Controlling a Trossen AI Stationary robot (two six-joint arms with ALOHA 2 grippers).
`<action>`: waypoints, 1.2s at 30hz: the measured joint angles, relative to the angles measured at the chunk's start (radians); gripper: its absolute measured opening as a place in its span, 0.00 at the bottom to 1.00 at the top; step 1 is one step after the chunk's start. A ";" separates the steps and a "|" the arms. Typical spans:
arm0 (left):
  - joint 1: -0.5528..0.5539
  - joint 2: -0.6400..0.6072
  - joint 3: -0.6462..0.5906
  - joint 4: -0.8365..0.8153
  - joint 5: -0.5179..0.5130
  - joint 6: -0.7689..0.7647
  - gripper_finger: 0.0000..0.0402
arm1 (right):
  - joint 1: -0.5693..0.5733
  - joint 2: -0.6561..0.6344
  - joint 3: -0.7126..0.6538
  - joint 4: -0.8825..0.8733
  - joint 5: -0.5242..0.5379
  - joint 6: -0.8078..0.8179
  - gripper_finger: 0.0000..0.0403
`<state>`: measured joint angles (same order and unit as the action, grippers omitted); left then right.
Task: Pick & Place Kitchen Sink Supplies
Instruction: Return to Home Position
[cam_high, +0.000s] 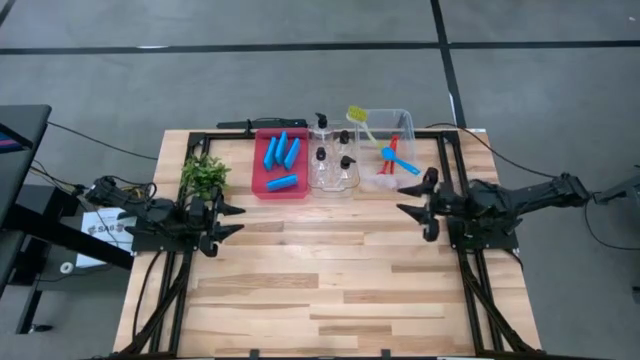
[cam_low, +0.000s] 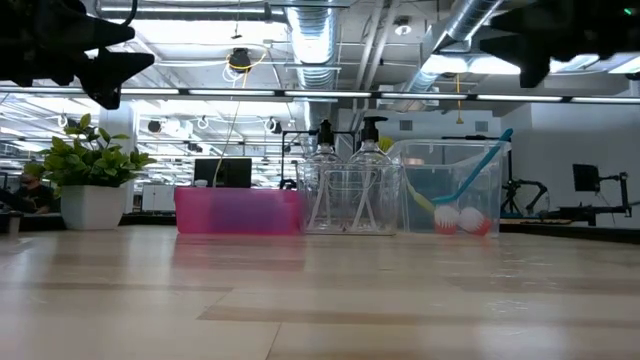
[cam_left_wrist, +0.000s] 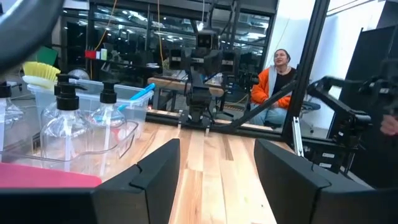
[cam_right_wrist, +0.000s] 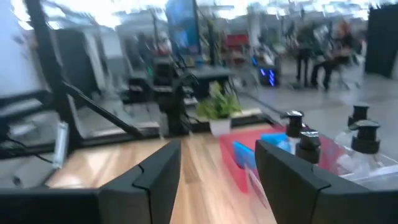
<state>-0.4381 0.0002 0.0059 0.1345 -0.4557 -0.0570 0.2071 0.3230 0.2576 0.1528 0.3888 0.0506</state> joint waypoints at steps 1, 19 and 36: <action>0.000 0.000 0.000 0.001 0.000 0.000 0.52 | 0.000 -0.039 -0.034 0.016 -0.014 -0.005 0.49; 0.000 0.049 0.000 0.003 0.000 0.000 0.52 | -0.008 -0.318 -0.246 -0.008 -0.024 0.064 0.49; 0.000 0.147 0.000 0.006 0.000 0.000 0.52 | -0.011 -0.317 -0.247 -0.015 -0.022 0.133 0.50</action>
<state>-0.4377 0.1475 0.0059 0.1402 -0.4553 -0.0570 0.1959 0.0059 0.0109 0.1383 0.3664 0.1841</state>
